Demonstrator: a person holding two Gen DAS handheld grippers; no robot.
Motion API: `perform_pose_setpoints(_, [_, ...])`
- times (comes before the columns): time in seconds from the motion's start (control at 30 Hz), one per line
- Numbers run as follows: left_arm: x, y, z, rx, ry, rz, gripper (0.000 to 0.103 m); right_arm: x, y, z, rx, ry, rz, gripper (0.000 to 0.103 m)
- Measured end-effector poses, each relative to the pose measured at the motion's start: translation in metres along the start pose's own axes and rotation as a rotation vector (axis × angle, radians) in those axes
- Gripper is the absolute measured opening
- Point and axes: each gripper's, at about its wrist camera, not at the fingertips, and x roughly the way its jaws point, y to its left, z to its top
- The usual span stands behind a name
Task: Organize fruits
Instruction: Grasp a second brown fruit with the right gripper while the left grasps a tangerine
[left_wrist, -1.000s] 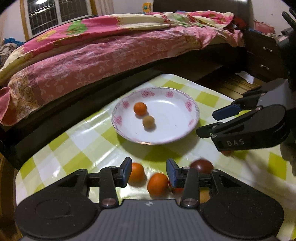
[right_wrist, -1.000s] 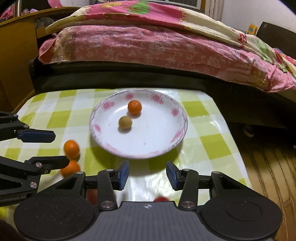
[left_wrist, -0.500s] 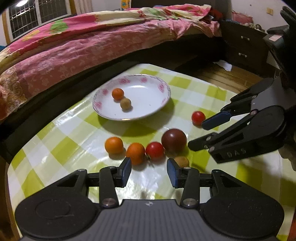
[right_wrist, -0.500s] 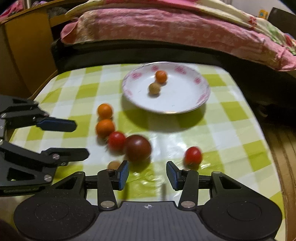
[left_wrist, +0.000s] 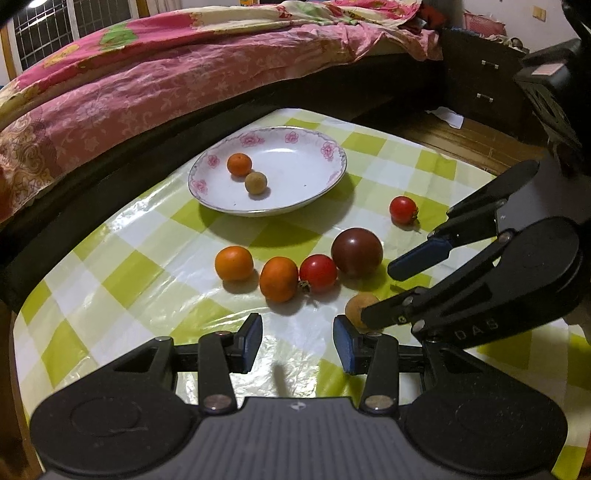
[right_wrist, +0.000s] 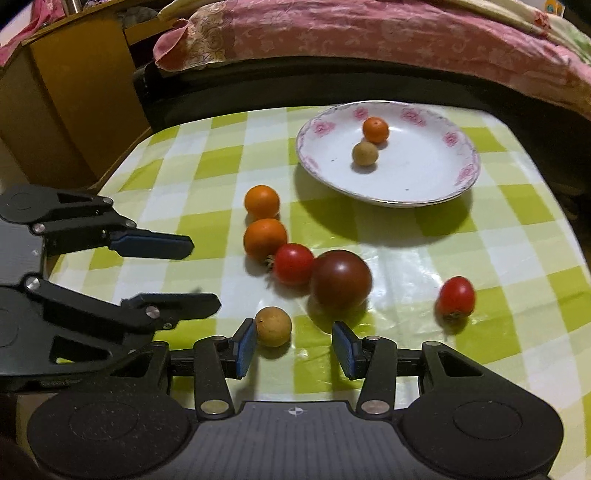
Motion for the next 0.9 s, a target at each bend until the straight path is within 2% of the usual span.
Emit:
perform_pose_setpoints(0.1, [0.002,0.003,-0.002,-0.004,0.006,-0.001,0.049,0.003,0.001,0.004,-0.001,0.007,0.017,0.038])
perform_pose_setpoints(0.23, [0.003,0.006,-0.003,0.003,0.012,-0.003,0.050,0.009,0.005,0.005,-0.011,0.026,0.040,0.027])
perform_pose_setpoints(0.37, [0.006,0.008,-0.007,0.011,0.027,-0.002,0.050,0.015,0.011,0.008,-0.035,0.032,0.034,0.022])
perform_pose_setpoints(0.63, [0.009,0.007,0.000,0.036,-0.005,0.008,0.050,0.005,-0.001,0.010,-0.006,0.025,0.024,0.022])
perform_pose_setpoints(0.9, [0.036,0.006,0.013,0.078,0.005,0.049,0.049,-0.002,-0.014,0.006,0.033,0.030,0.029,0.022])
